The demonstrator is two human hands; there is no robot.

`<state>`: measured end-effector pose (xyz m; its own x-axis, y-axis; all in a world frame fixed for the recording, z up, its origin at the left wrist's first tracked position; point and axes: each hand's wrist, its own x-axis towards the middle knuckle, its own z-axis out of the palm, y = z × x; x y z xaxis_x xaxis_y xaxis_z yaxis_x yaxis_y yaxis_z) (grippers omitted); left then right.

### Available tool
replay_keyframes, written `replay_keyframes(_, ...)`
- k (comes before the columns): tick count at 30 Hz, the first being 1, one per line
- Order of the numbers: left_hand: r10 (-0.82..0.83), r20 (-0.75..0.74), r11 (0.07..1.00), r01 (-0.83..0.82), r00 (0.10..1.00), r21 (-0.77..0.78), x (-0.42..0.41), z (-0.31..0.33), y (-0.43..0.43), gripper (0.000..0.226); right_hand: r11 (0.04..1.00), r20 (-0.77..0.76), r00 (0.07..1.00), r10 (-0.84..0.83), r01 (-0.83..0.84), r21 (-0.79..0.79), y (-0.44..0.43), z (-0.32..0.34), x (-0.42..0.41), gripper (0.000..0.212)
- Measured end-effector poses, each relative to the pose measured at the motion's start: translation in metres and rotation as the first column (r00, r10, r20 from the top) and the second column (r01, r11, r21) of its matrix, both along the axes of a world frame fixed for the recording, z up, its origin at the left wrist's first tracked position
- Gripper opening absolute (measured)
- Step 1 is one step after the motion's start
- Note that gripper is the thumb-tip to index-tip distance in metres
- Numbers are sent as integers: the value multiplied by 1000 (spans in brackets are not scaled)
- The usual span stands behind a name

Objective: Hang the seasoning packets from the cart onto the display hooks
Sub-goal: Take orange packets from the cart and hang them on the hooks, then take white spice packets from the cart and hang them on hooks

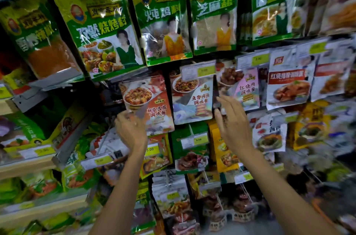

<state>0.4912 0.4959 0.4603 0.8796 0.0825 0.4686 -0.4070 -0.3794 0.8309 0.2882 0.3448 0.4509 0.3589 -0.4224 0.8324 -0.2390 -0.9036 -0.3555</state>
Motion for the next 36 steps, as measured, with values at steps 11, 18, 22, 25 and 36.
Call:
replay_keyframes(11,-740,-230,619,774,632,134,-264,-127,-95,33,757,-108,985,-137,174,629,-15,-145,-243,26)
replay_keyframes(18,-827,-462,273,947,322,171,-386,-182,-163,16,414,-217,893,-393,383,826,-26,-209,-374,18)
replay_keyframes(22,-831,-512,87,960,217,265,-415,-202,-220,12,259,-229,814,-535,416,872,-46,-233,-415,17)
replay_keyframes(25,-835,-530,-51,938,148,343,-433,-217,-278,16,152,-273,708,-651,474,867,-70,-256,-440,14)
replay_keyframes(36,-928,-363,-217,661,89,718,-475,-282,-535,31,-229,-459,481,-747,462,857,-195,-364,-513,27)
